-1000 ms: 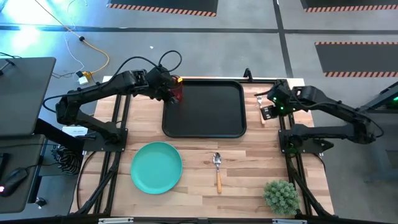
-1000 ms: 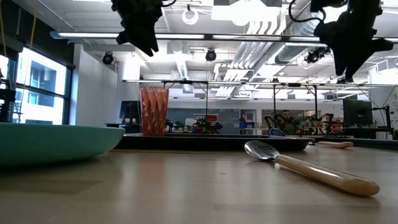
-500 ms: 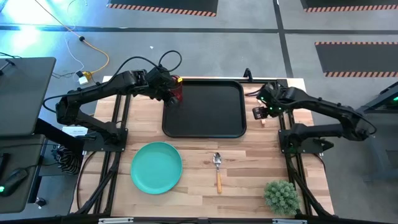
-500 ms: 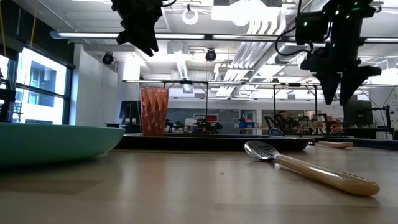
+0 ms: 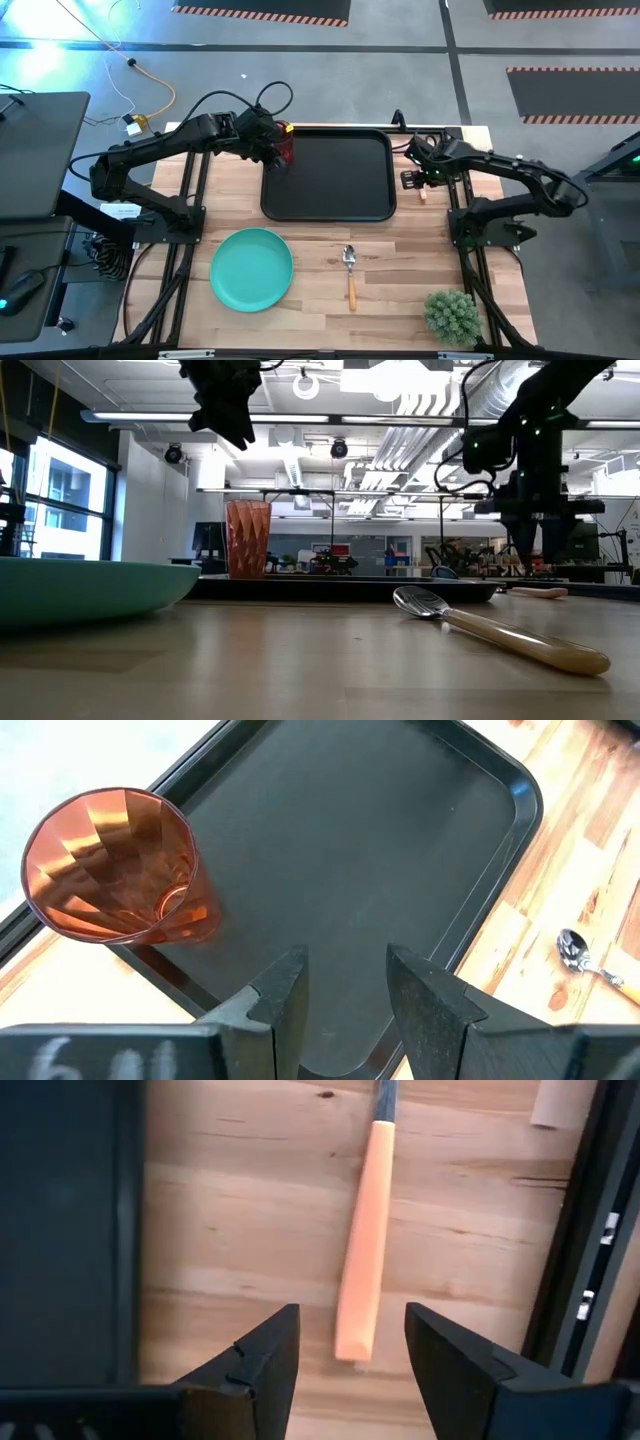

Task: Pick and place plate/cup/fork/spoon on tray
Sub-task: Put the orange fork on the right of the black tray

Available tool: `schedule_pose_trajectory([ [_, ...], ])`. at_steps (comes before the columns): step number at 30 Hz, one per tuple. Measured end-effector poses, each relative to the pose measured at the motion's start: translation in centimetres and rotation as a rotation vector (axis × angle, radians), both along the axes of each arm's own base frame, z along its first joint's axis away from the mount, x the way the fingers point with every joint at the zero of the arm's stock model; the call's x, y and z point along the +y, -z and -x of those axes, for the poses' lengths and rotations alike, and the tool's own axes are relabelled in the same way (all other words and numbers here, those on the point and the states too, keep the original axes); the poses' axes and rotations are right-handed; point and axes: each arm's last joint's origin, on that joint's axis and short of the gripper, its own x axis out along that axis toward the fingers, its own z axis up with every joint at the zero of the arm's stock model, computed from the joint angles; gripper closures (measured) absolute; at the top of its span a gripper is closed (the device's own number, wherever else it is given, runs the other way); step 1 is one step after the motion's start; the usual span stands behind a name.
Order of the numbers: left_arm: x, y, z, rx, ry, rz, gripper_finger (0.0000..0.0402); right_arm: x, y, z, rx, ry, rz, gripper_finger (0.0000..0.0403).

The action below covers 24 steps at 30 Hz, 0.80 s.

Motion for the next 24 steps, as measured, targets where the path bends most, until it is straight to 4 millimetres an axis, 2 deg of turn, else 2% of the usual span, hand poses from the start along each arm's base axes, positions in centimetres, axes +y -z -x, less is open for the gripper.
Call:
schedule_pose_trajectory([
  [19,0.0,0.0,0.0,0.0,0.001,-0.001,0.0275,-3.4,4.6,-0.6,0.121,0.023,-0.079,0.0231],
  [24,0.0,0.0,0.0,0.005,0.016,-0.01,0.0275,-3.7,5.0,-0.7,0.117,0.033,-0.109,0.0242],
])
